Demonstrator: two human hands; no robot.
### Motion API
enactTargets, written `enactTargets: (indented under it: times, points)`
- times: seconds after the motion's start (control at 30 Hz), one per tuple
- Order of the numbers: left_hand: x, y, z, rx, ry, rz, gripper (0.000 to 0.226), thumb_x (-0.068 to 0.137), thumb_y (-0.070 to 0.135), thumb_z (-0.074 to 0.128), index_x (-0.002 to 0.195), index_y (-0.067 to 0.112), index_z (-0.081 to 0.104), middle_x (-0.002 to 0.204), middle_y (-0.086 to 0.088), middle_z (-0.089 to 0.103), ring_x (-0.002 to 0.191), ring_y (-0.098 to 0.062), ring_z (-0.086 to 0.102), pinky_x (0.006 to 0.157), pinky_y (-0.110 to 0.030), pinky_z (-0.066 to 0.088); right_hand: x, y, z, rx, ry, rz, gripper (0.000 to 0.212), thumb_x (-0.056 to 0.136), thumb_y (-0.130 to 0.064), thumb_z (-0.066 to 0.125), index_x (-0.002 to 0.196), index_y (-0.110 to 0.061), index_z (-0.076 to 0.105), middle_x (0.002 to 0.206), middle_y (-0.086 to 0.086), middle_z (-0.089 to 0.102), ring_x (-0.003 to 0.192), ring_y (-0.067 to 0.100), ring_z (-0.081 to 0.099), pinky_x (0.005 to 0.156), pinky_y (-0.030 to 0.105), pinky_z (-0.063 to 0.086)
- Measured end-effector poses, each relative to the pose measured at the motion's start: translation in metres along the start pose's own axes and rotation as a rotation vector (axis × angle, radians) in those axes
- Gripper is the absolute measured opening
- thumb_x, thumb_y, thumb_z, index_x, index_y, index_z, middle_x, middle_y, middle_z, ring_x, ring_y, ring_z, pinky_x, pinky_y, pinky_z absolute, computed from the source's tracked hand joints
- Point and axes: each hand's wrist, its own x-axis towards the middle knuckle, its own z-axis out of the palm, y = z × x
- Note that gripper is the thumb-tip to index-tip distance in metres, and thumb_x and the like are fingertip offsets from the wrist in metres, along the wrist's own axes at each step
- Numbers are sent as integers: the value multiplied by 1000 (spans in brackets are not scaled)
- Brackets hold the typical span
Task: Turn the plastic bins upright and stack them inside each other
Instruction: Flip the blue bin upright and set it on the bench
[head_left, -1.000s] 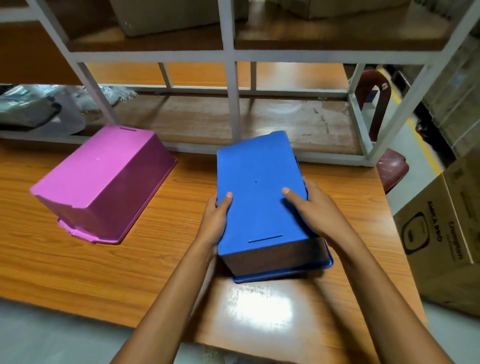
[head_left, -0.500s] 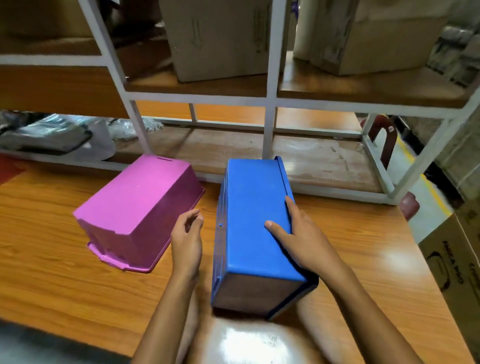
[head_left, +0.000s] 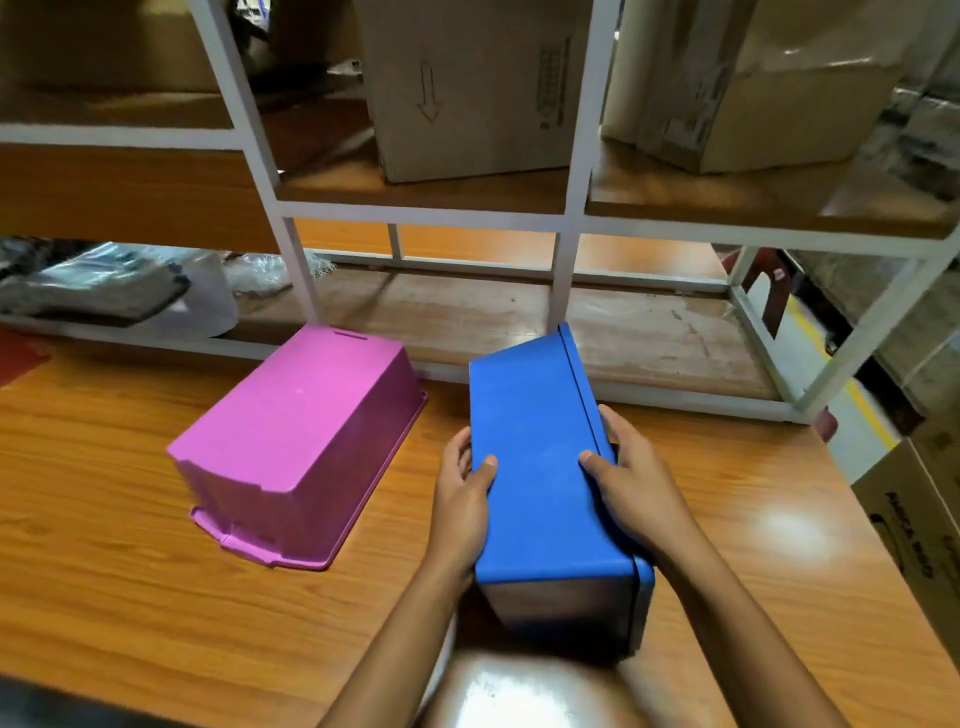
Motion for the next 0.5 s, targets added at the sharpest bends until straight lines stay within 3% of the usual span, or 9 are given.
enactTargets:
  times: [0.1, 0.17, 0.23, 0.3, 0.4, 0.47, 0.5]
  points:
    - [2, 11, -11, 313, 101, 241, 48, 96, 2, 54, 142, 15, 46, 144, 4, 49, 137, -13, 42, 108, -17, 32, 5, -6, 11, 68, 4, -11, 46, 88, -6, 53, 126, -31, 57, 117, -11, 71, 106, 10, 68, 95, 38, 53]
    - [5, 23, -18, 359, 114, 363, 38, 97, 8, 56, 135, 10, 55, 143, -2, 54, 136, -13, 44, 110, -16, 31, 6, -13, 25, 93, -5, -27, 41, 89, -12, 55, 126, -28, 58, 99, -3, 75, 90, 10, 70, 83, 37, 56]
    - [6, 41, -22, 282, 54, 306, 32, 97, 25, 56, 126, 13, 64, 131, -1, 64, 127, -14, 55, 106, -26, 42, 5, -23, 40, 115, -47, -18, 30, 94, -14, 55, 120, -29, 61, 71, -2, 68, 58, 8, 63, 56, 31, 50]
    - [12, 51, -26, 235, -8, 192, 37, 95, 38, 56, 122, 15, 65, 122, 2, 68, 116, -14, 61, 102, -34, 47, 4, -31, 52, 123, -137, -17, 17, 99, -21, 51, 104, -26, 66, 71, -2, 67, 50, 14, 64, 48, 27, 45]
    - [22, 52, -39, 338, -45, 158, 54, 79, 38, 64, 130, 19, 60, 124, 5, 67, 114, -12, 63, 101, -36, 49, 3, -25, 66, -85, -240, -82, 31, 100, -40, 46, 107, -19, 67, 93, -1, 74, 72, 22, 72, 67, 40, 56]
    - [27, 50, -54, 352, -35, 162, 68, 62, 27, 57, 130, 21, 62, 119, 5, 71, 108, -12, 67, 95, -41, 54, 7, -5, 70, -488, -225, -100, 40, 97, -51, 46, 125, -27, 62, 125, 1, 67, 110, 25, 65, 92, 43, 52]
    - [28, 48, -61, 322, -24, 154, 69, 60, 19, 54, 128, 20, 64, 116, 4, 73, 105, -12, 69, 91, -42, 57, 10, 6, 69, -690, -213, -44, 47, 96, -53, 46, 134, -27, 55, 143, 6, 53, 128, 28, 52, 102, 44, 46]
